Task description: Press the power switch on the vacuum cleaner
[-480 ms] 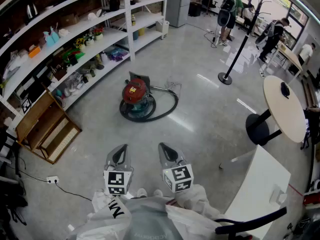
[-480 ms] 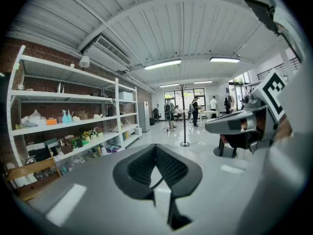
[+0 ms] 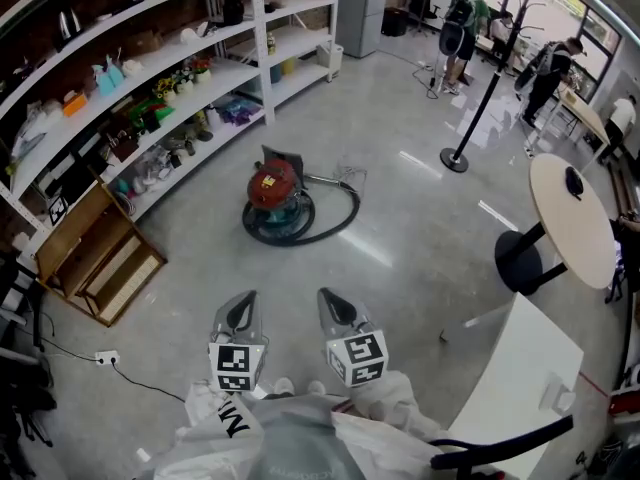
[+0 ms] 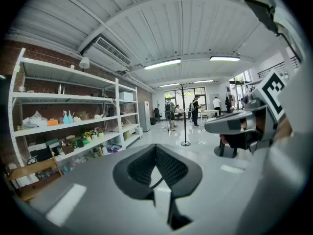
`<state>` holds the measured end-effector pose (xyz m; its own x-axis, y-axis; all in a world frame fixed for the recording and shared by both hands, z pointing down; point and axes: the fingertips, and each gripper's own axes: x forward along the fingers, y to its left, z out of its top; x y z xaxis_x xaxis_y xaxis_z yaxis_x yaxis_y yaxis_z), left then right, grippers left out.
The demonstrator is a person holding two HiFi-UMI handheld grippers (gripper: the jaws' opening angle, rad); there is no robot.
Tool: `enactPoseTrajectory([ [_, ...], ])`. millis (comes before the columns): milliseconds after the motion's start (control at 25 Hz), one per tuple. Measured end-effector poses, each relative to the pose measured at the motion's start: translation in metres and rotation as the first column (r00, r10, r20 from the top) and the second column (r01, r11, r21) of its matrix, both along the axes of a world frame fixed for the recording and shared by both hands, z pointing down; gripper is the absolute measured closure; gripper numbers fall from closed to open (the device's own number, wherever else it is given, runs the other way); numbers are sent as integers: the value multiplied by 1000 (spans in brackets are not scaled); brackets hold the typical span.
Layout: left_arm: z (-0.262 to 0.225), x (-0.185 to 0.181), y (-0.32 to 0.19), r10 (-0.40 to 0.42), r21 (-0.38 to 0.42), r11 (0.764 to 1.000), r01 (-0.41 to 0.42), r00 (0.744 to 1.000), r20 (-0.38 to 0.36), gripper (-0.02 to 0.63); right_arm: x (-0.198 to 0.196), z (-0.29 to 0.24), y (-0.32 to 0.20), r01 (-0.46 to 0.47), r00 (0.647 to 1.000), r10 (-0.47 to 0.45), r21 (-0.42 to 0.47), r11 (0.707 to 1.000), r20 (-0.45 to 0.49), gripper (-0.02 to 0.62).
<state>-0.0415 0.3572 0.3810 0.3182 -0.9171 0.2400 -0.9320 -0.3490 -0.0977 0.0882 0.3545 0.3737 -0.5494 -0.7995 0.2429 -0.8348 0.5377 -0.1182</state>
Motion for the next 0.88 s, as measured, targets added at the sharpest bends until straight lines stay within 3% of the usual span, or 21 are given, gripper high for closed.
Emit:
enactPoseTrajectory([
  [880,9,32,5,14,-8,1000,-14,1000,8,606,32,11,6,-11,999,12,-20,1000,34,595],
])
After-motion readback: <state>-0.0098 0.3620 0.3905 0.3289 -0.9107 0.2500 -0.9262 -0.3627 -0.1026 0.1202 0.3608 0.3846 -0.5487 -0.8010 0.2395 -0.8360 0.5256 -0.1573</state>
